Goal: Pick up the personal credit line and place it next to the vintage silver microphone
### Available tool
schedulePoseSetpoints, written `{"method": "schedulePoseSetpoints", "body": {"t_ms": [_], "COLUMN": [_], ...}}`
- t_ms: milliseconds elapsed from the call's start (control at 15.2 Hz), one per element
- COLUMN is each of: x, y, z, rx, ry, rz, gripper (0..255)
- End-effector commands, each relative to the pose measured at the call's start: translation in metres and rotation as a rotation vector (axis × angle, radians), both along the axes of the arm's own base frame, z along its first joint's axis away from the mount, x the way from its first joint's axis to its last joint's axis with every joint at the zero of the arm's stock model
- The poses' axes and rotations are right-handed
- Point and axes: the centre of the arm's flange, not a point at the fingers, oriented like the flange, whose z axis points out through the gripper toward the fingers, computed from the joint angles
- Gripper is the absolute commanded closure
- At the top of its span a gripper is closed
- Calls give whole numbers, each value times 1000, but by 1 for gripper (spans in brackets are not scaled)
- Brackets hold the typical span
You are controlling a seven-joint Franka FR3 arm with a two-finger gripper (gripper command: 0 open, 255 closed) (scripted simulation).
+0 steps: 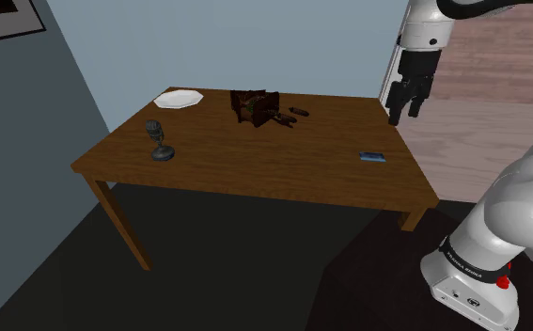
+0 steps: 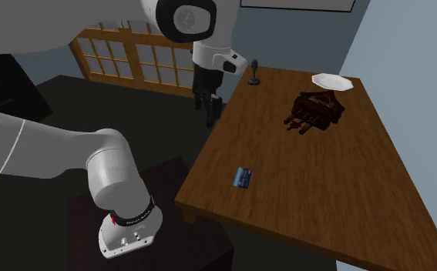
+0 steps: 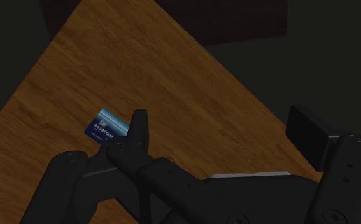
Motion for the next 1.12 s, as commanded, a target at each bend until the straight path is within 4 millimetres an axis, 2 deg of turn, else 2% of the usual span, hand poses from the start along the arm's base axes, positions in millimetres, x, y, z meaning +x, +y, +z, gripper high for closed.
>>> {"method": "schedulePoseSetpoints", "body": {"t_ms": [0,264,528,792,1056], "x": [0,-23,-33,-29,-11], "y": [0,-38,-77,-115,-148], "z": [0,-40,-84,-130,-176], "rx": [0,42,85,127,170], "ry": [0,-163,-325,-488,-651], "rz": [0,176,352,528,704], "gripper": [0,0,0,0,0]}}
